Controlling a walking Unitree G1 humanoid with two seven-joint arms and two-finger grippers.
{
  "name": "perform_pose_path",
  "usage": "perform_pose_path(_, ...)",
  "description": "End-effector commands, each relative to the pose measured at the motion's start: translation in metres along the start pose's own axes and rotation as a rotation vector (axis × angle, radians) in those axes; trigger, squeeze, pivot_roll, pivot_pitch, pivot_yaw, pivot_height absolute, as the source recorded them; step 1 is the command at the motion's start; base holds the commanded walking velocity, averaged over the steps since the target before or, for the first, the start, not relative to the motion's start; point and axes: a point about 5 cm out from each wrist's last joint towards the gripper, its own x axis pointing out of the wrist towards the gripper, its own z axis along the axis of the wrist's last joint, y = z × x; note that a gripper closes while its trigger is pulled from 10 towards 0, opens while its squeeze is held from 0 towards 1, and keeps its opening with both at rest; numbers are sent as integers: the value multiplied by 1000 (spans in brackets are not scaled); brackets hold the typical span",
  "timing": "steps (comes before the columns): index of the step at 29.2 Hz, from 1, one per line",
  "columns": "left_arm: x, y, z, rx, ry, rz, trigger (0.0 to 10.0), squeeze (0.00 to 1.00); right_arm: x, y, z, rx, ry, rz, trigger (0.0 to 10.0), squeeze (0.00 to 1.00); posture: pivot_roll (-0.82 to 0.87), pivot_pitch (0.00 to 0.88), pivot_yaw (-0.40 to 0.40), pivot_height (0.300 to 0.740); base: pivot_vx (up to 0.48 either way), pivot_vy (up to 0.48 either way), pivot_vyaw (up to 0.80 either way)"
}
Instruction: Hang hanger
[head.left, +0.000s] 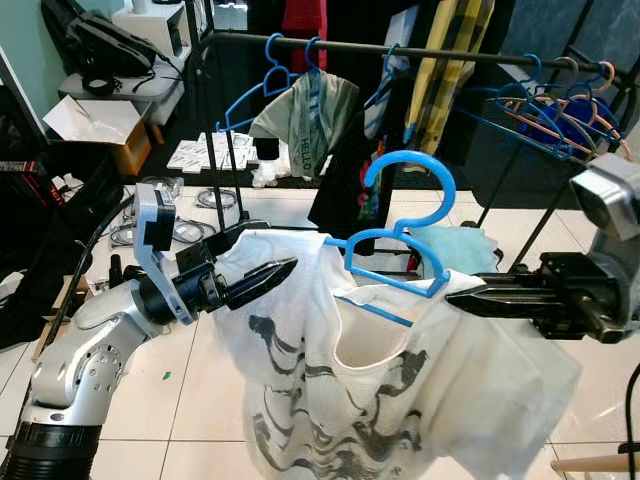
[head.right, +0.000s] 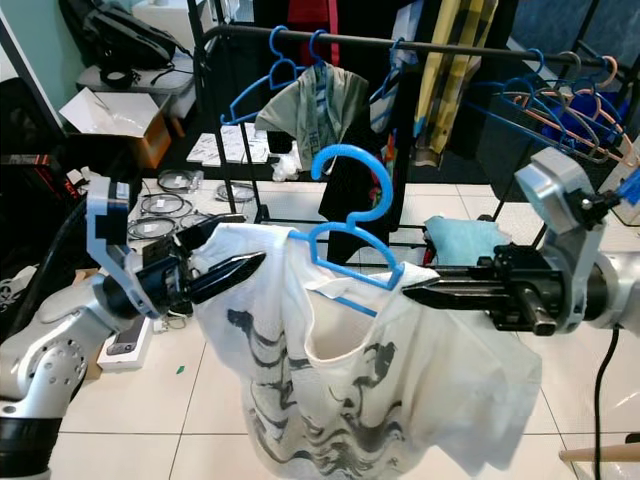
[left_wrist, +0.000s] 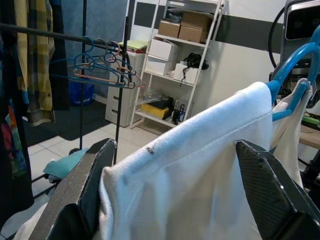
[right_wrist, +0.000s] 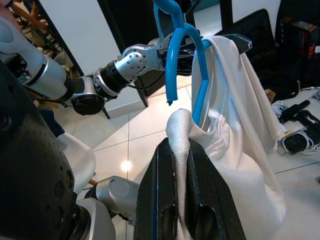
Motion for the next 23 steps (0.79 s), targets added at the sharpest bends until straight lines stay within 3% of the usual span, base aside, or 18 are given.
perform_pose_path(1,2,-6,-6,-18,38,-39,10000,0,5,5,11,-64,-32,58,0,0,-71,70,-27,740,0,0,0)
perform_pose_path(10,5,-5,0,12,25,-29,10000,0,11,4,7,-57,-24,76,0,0,-72,69,-27,740,0,0,0)
perform_pose_path(12,11,-2,8,34,-27,13,10000,0,14,4,4,-49,-18,82,0,0,-71,69,-27,740,0,0,0)
perform_pose_path(13,20,0,18,57,-98,58,10000,0,19,4,0,-39,-14,91,0,0,-69,69,-27,740,0,0,0)
perform_pose_path(15,20,0,18,57,-98,58,10000,0,19,4,0,-39,-14,91,0,0,-69,69,-27,740,0,0,0)
perform_pose_path(17,38,-2,35,79,-218,120,10000,0,27,6,-5,-25,-12,112,0,0,-68,68,-27,740,0,0,0)
perform_pose_path(19,38,-2,35,79,-218,120,10000,0,27,6,-5,-25,-12,112,0,0,-68,68,-27,740,0,0,0)
perform_pose_path(23,54,-15,41,-1,-334,100,10000,0,30,6,-6,-21,-16,122,0,0,-68,69,-27,740,0,0,0)
